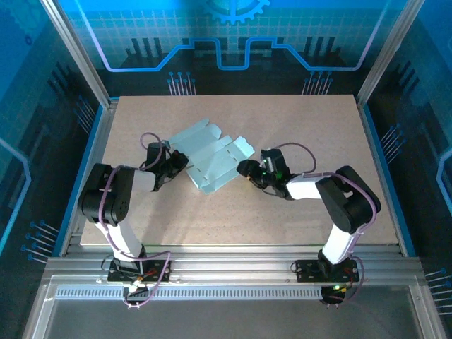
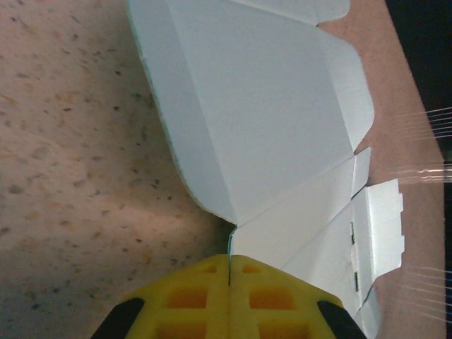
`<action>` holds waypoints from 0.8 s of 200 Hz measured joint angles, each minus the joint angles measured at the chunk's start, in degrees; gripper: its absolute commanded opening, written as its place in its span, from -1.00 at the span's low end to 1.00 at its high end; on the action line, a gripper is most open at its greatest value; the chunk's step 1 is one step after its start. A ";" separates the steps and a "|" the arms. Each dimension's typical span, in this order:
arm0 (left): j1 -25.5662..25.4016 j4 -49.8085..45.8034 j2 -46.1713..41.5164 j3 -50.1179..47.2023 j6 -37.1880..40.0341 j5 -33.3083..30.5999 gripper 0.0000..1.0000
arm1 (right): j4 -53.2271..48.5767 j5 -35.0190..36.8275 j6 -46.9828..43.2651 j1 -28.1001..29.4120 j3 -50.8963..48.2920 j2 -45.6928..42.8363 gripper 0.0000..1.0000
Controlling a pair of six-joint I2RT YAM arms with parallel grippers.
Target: Fold the paper box
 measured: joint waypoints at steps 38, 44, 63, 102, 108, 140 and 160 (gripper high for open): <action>-0.81 2.19 -1.81 -2.67 -5.16 -1.36 -1.00 | 2.71 0.00 2.86 0.66 -1.75 0.35 0.18; -0.92 1.92 -2.19 -2.89 -6.32 -1.62 -1.00 | 3.04 0.04 3.19 0.81 -1.75 0.35 0.18; -1.11 0.66 -2.97 -2.80 -9.70 -2.03 -1.00 | 3.67 0.11 3.63 1.57 -1.66 0.46 0.18; -1.11 -0.33 -2.91 -2.73 -16.81 -1.44 -1.00 | 4.42 -0.04 4.79 2.27 -1.42 1.64 0.18; -1.11 -0.17 -2.82 -2.71 -17.68 -1.18 -1.00 | 4.42 -0.04 4.87 2.27 -1.42 1.73 0.18; -1.11 0.57 -2.10 -2.43 -20.61 -0.09 -1.00 | 4.50 -0.09 5.44 2.27 -0.09 2.86 0.12; -1.14 0.96 -2.10 -2.43 -21.18 0.24 -1.00 | 4.28 -0.31 6.01 2.27 2.38 4.39 -0.03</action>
